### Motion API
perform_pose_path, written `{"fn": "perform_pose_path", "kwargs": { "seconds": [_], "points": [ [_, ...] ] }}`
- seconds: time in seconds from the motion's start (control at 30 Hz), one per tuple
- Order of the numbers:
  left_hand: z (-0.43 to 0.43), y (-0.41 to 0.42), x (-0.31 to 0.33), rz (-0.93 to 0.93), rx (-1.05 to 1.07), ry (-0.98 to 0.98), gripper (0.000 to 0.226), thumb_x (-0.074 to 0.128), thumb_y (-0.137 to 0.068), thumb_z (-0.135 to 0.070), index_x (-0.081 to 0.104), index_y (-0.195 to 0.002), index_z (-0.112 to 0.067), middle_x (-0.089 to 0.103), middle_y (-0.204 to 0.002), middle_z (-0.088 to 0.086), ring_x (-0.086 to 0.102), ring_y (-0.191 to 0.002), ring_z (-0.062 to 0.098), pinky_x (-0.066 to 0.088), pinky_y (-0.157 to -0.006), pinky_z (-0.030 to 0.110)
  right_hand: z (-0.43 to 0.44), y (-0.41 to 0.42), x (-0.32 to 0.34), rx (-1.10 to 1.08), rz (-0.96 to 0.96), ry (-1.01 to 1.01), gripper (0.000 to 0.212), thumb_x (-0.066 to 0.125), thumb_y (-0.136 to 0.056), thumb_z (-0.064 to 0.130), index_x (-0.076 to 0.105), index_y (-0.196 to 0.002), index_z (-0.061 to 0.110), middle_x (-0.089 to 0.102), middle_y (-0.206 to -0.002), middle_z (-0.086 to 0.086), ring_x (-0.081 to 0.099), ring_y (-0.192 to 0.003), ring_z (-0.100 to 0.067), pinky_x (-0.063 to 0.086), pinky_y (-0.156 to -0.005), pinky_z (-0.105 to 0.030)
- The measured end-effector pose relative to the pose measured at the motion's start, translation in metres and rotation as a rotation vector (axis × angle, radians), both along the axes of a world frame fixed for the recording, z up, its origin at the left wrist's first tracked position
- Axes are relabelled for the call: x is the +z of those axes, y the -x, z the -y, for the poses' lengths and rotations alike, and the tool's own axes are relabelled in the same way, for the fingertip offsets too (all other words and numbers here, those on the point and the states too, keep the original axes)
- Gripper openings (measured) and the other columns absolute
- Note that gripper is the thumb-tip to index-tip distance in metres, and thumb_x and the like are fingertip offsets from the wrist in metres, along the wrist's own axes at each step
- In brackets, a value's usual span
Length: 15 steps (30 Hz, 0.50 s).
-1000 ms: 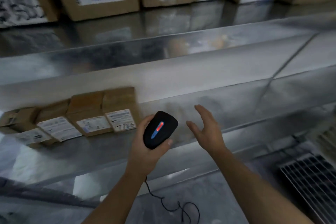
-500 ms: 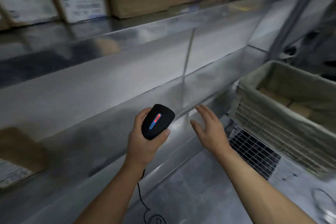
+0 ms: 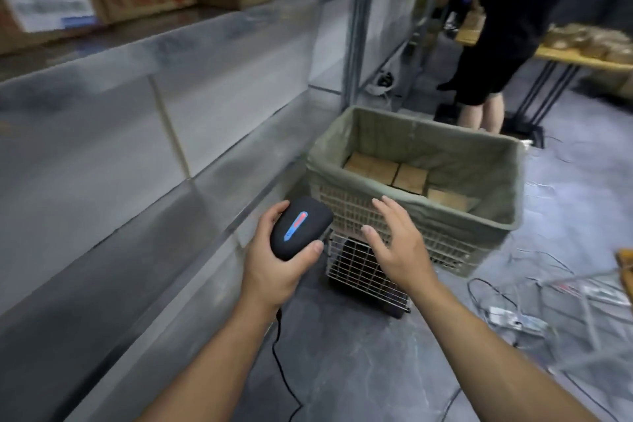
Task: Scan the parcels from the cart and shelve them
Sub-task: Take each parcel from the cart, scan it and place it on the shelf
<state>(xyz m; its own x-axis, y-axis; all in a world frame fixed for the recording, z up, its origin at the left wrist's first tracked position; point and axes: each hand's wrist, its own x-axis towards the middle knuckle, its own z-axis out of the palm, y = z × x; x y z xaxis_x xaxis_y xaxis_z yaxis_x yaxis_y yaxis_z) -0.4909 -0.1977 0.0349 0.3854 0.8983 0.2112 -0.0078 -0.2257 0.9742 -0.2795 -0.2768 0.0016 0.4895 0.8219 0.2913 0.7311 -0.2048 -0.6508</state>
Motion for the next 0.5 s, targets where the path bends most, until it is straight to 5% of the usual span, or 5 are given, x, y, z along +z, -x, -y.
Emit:
{"fn": "perform_pose_path", "kwargs": {
  "seconds": [0.13,0.5],
  "points": [
    [-0.011,-0.038,-0.003,0.012,-0.105,0.010,0.073,0.085,-0.061,-0.034,0.054,-0.127,-0.032,0.066,-0.117,-0.015,0.066,-0.099,-0.005,0.049,-0.081,0.009,0.009,-0.027,-0.002,-0.109,-0.023,0.018,0.054,0.059,-0.100,0.034,0.046,-0.150,0.018,0.039,-0.158,-0.001,0.029,-0.148,-0.013,0.020,-0.117,-0.023],
    [-0.090,-0.135,-0.021,-0.004,-0.295,0.055,0.068,0.080,-0.059,-0.046,0.054,-0.121,-0.039,0.065,-0.112,-0.035,0.065,-0.101,-0.006,0.049,-0.084,0.011,-0.032,-0.095,-0.021,-0.339,-0.074,0.053,0.056,0.060,-0.100,0.034,0.044,-0.151,0.019,0.037,-0.159,-0.001,0.029,-0.147,-0.012,0.019,-0.117,-0.024]
  ]
}}
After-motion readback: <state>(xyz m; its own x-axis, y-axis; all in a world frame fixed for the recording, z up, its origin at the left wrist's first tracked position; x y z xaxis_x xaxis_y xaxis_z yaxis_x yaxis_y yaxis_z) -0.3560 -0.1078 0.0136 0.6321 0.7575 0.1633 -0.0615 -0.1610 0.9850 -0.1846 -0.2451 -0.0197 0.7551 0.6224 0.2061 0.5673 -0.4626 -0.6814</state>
